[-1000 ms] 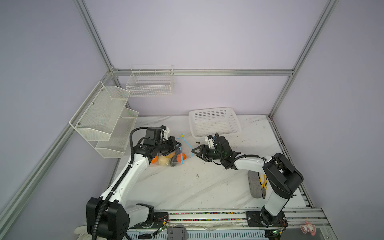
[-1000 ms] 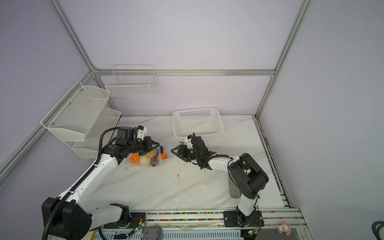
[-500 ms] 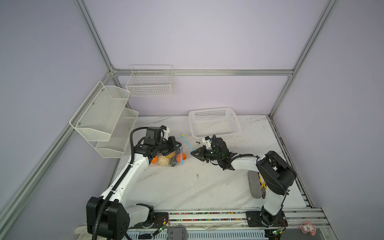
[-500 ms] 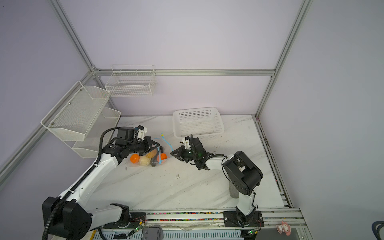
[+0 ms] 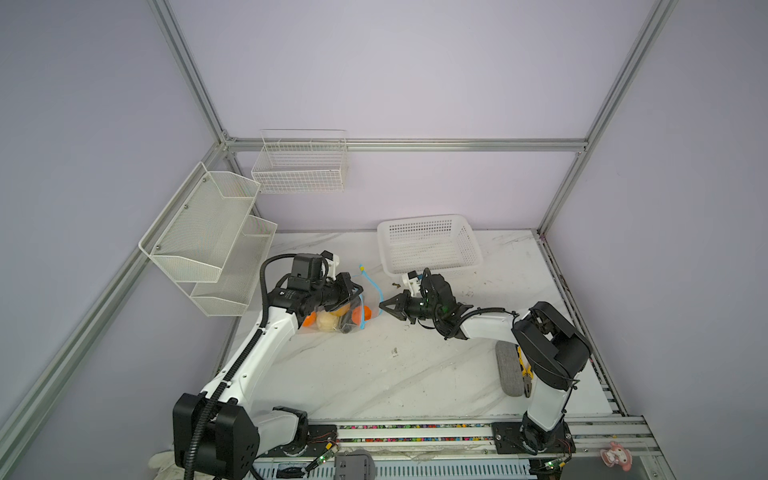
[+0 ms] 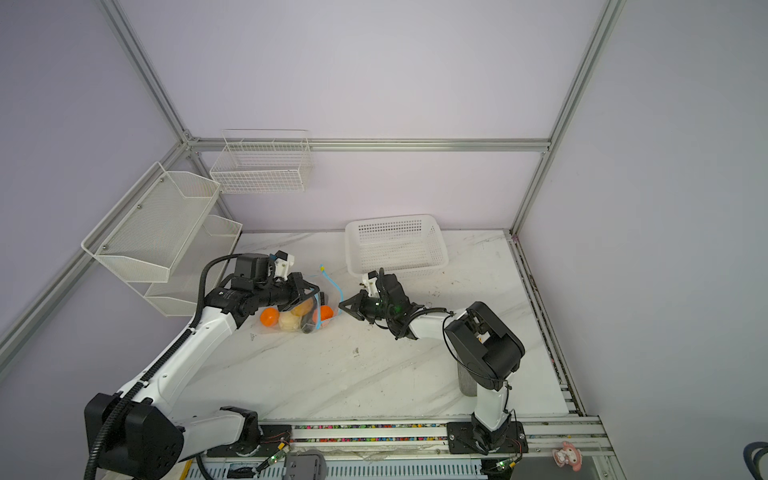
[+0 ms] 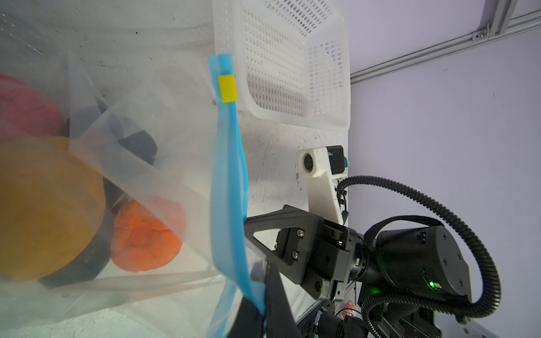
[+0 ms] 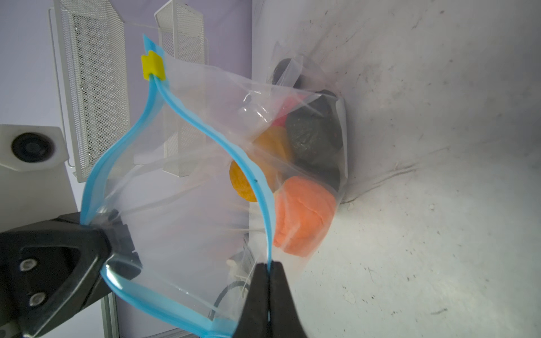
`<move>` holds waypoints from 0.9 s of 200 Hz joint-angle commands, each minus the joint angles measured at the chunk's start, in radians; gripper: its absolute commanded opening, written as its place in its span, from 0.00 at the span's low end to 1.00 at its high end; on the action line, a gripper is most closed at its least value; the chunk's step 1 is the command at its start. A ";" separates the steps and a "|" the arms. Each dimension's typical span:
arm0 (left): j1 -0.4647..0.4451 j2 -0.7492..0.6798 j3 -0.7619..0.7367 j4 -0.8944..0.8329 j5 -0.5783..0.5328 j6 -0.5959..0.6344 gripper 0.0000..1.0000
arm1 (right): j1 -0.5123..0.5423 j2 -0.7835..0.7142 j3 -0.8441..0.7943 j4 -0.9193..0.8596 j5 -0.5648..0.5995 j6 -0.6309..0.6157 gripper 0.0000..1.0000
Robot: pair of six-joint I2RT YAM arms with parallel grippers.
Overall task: Place the food in the zip-top bag and seal the zipper
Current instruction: 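Move the right gripper to the bag's blue zipper edge and pinch it, then lift the bag by its zipper with both grippers, raising it off the table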
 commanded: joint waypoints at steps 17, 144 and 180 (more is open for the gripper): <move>-0.004 -0.034 0.063 0.016 0.014 -0.010 0.00 | 0.019 -0.049 0.090 -0.069 0.033 -0.044 0.00; 0.000 -0.110 0.165 -0.042 -0.053 -0.010 0.00 | 0.032 -0.126 0.288 -0.276 0.113 -0.180 0.00; -0.001 -0.111 0.190 -0.043 -0.058 -0.016 0.00 | 0.042 -0.136 0.364 -0.336 0.131 -0.224 0.00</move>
